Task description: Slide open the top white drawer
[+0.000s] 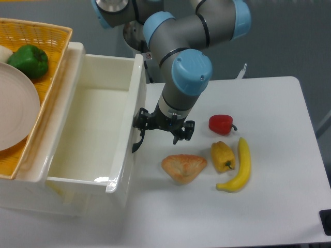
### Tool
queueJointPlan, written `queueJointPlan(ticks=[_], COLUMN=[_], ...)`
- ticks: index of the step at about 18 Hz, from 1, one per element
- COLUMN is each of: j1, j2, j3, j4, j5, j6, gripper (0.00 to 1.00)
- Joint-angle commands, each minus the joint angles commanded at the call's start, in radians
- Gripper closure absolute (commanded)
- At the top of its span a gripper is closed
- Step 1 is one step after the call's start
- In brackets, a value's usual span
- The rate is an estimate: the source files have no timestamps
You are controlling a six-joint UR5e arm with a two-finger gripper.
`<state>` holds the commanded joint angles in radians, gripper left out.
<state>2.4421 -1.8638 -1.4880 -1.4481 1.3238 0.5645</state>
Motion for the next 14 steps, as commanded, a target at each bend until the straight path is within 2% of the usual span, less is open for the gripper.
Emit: queueJointPlan(ticks=[14], j1=[0.015], j2=[0.005], j3=[-0.002], j4=[-0.021], j5=[-0.061], j6=[-0.002], gripper=[0.00])
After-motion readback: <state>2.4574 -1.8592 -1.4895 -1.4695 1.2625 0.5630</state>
